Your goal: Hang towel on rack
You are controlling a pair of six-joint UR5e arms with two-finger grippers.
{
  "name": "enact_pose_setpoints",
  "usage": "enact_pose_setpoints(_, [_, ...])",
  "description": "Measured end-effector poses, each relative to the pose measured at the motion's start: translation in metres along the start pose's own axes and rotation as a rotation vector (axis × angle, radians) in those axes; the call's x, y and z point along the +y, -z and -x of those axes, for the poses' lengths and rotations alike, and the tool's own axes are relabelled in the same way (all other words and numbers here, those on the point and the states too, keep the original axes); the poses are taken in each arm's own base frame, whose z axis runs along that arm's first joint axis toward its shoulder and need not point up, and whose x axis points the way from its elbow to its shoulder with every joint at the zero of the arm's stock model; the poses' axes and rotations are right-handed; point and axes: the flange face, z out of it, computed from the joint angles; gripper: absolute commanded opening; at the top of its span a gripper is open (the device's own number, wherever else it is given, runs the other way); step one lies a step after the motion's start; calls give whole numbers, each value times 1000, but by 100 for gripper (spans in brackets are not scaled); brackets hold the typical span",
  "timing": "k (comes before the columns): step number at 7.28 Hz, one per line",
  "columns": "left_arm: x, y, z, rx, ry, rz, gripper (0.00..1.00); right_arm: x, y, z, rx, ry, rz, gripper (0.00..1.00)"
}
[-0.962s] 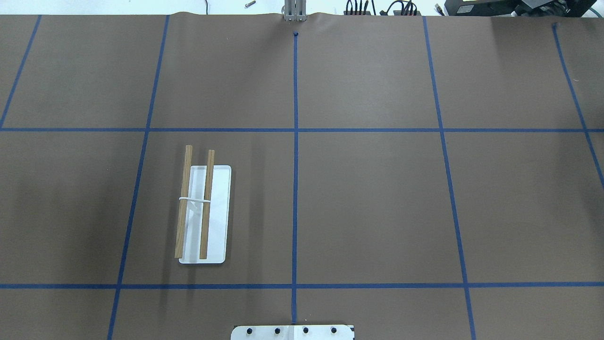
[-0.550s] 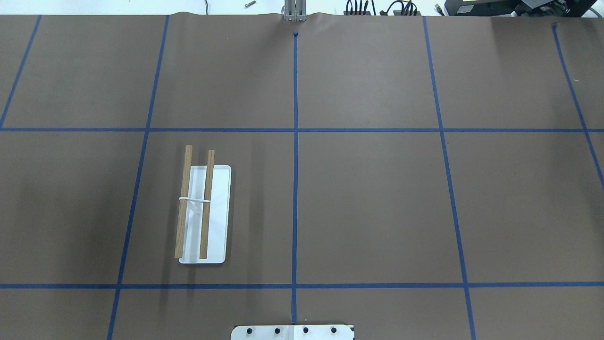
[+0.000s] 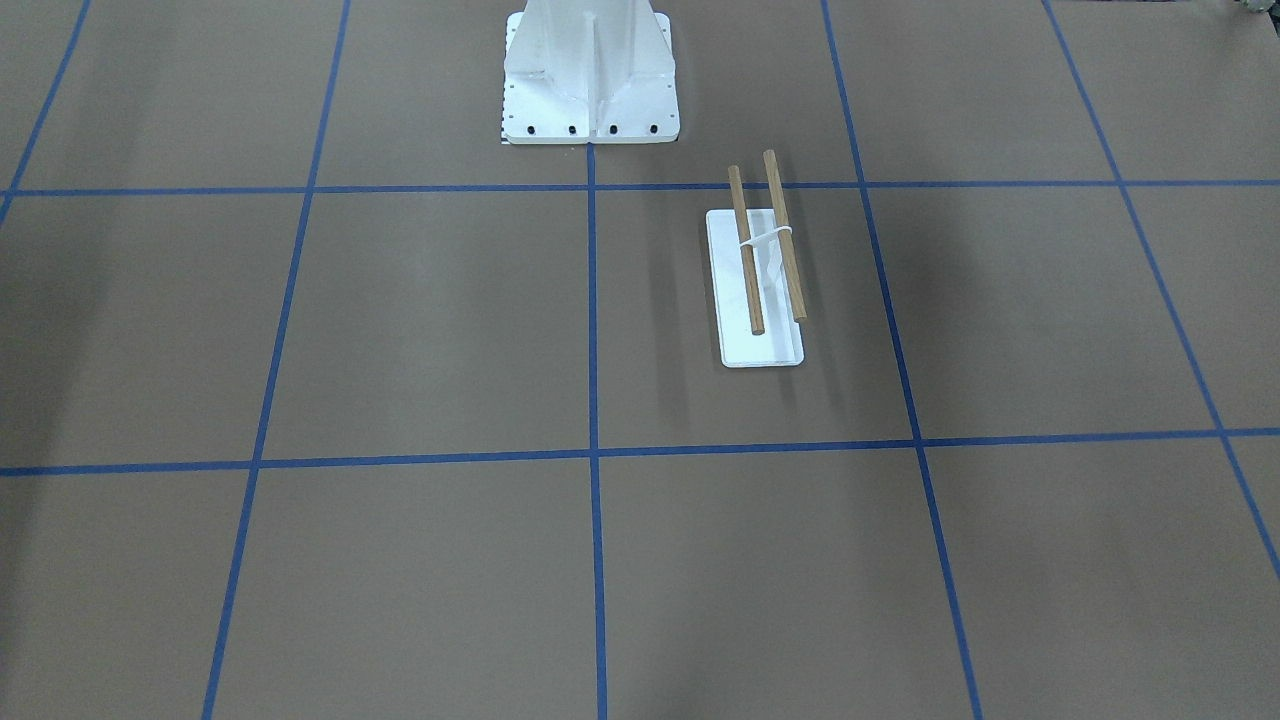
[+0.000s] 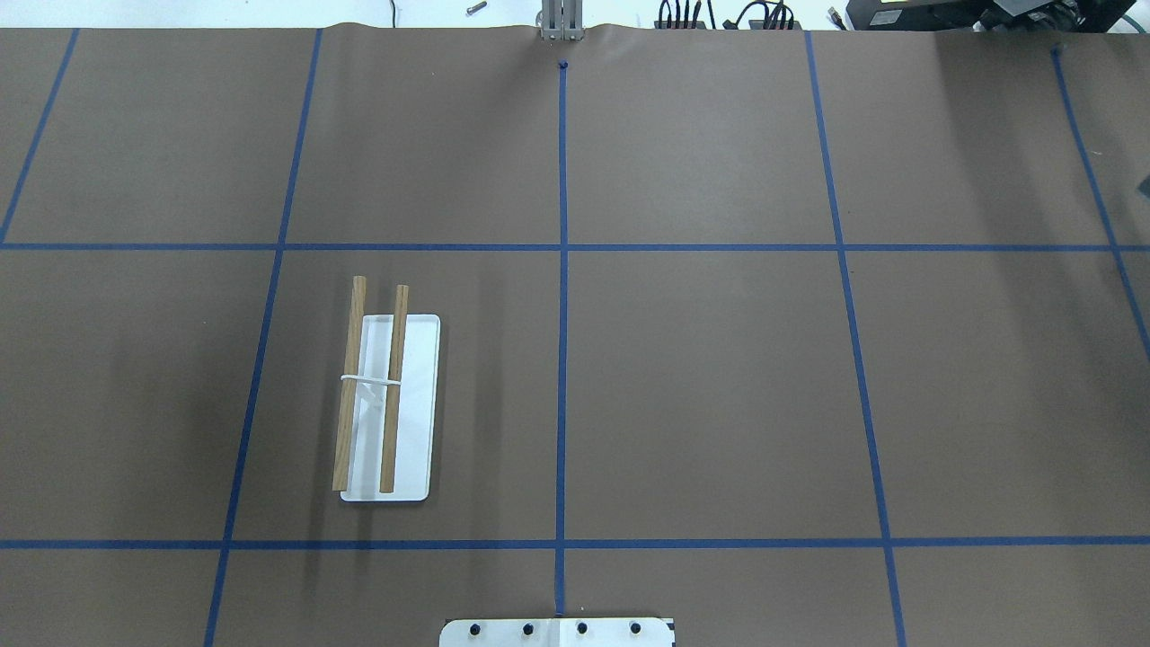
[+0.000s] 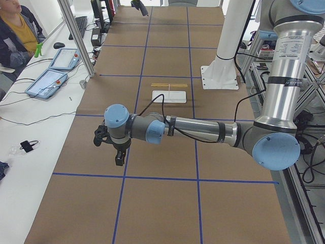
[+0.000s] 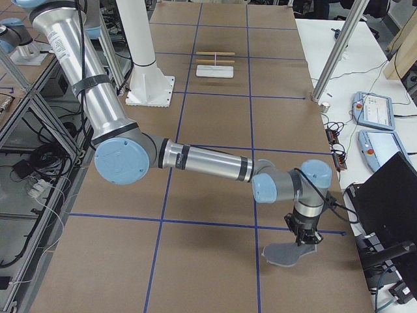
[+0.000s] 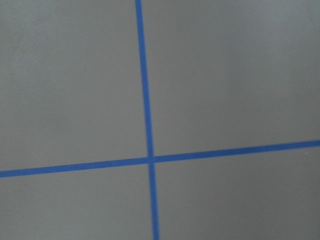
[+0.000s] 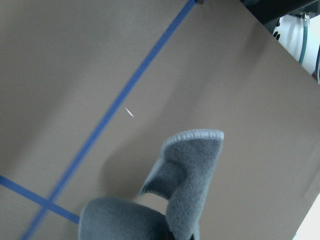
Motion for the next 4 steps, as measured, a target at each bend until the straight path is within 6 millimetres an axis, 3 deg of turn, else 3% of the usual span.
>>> enact_pose_setpoints(1, [-8,-8,-38,62,67,-2,98,-15,29,68,-57,-148,-10,0])
enact_pose_setpoints(4, [-29,-32,-173,189,289,22,98,-50,85,303,-184,-460,-44,0])
